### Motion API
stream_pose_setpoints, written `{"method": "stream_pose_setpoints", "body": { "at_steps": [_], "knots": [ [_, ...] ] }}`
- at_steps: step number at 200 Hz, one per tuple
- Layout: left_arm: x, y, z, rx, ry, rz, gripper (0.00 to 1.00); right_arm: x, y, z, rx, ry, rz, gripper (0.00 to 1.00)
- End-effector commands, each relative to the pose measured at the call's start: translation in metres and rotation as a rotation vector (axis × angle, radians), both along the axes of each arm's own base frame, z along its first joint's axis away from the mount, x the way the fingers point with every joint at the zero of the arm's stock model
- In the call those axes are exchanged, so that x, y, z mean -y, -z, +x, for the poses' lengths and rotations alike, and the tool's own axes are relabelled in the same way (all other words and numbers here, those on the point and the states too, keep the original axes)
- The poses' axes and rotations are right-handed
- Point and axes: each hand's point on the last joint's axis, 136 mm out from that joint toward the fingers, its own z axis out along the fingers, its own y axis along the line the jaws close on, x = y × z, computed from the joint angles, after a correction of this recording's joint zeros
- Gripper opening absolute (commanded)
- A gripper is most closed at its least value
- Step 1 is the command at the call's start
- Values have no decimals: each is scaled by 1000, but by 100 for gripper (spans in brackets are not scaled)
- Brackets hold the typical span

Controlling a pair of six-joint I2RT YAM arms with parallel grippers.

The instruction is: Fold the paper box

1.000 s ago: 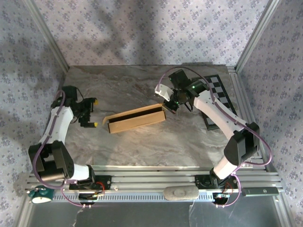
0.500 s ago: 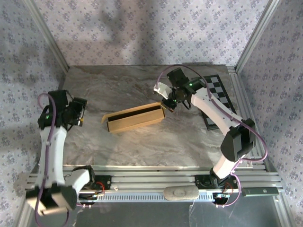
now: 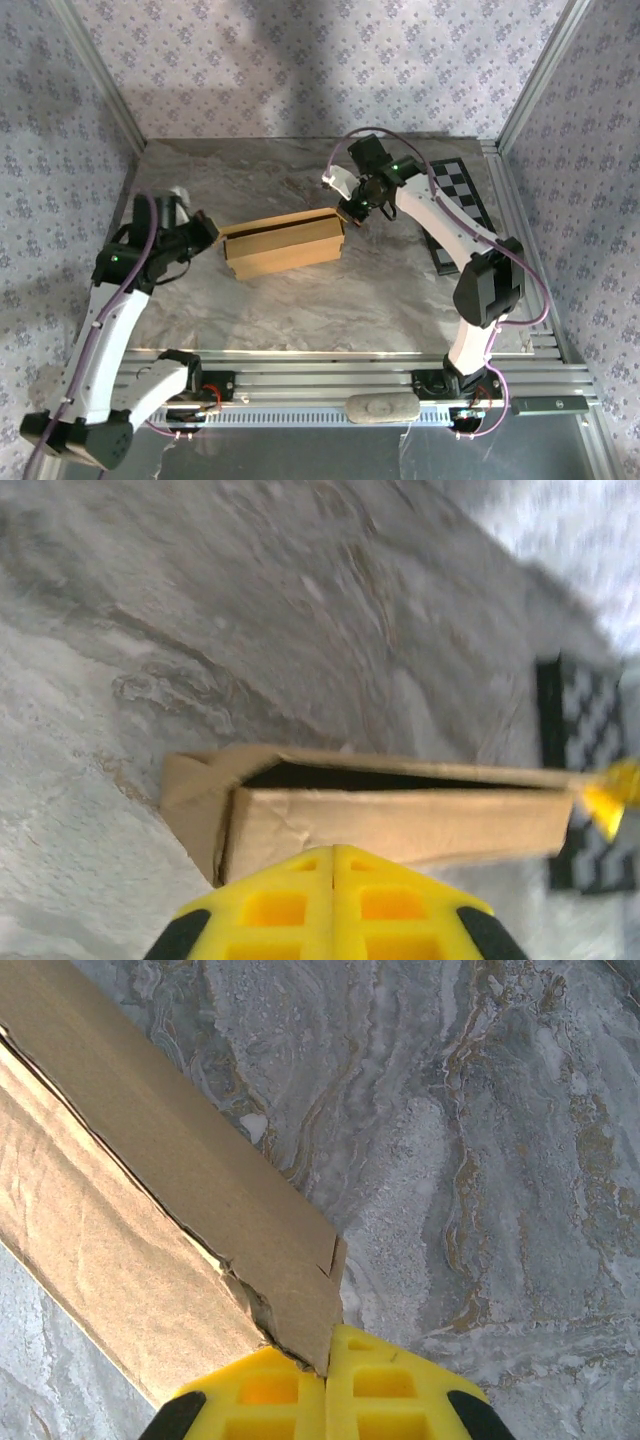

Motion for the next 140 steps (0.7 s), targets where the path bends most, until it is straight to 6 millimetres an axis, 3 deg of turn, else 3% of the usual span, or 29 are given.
{"method": "stream_pose_setpoints", "body": {
  "at_steps": [1, 26, 55, 96, 109, 140],
  "knots": [
    [11, -7, -16, 68, 91, 123, 0, 5, 11, -7, -79, 12, -33, 0],
    [37, 20, -30, 51, 167, 192, 0, 5, 11, -6, -84, 14, -32, 0],
    [65, 46, -31, 47, 208, 184, 0, 5, 9, -4, -79, 16, -30, 0],
    [68, 55, -16, 56, 98, 191, 0, 4, 10, -3, -79, 13, -33, 0],
    [61, 48, -11, 80, 37, 187, 1, 5, 11, -3, -84, 12, -33, 0],
    [36, -14, -3, 238, 34, 313, 29, 5, 14, -3, -97, 14, -33, 0]
  ]
}}
